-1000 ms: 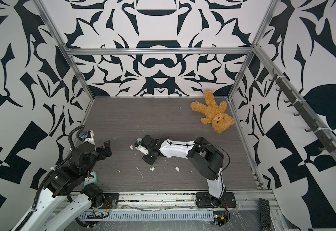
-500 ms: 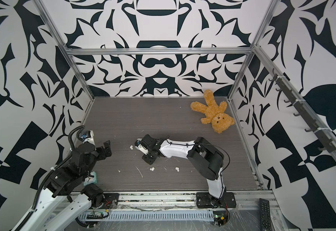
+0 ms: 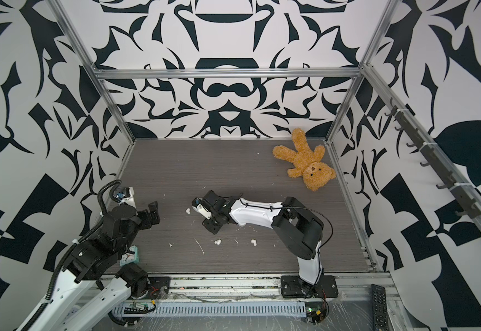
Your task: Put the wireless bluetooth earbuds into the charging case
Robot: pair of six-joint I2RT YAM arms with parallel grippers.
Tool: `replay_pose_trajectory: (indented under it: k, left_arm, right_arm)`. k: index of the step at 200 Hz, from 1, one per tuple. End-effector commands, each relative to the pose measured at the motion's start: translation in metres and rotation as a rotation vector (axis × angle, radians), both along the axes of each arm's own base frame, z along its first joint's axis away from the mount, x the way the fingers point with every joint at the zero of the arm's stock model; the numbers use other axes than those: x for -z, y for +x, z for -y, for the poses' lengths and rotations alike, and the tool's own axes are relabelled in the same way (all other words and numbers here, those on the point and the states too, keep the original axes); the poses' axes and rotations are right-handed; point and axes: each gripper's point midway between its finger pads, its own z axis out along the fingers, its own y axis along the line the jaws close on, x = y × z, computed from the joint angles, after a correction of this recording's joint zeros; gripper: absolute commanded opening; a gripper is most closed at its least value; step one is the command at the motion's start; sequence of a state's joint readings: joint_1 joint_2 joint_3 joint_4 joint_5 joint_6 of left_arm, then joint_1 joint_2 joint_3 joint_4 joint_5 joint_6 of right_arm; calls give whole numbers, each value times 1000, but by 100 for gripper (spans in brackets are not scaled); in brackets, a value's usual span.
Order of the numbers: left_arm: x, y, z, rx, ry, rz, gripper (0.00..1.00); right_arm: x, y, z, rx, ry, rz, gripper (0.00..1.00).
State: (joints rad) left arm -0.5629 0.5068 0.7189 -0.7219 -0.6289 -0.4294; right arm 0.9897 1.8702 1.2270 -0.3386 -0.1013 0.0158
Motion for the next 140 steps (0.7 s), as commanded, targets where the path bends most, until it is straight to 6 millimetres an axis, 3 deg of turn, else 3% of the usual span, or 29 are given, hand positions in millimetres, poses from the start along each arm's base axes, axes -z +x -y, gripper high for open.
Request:
replay_pose_trajectory:
  k: [1, 140]
  left_arm:
    - [1, -1, -4, -21, 2, 3, 99]
    - [1, -1, -4, -21, 2, 2, 99]
  right_arm:
    - [-24, 7, -10, -4, 54, 34, 48]
    - [-3, 1, -4, 20, 13, -19, 47]
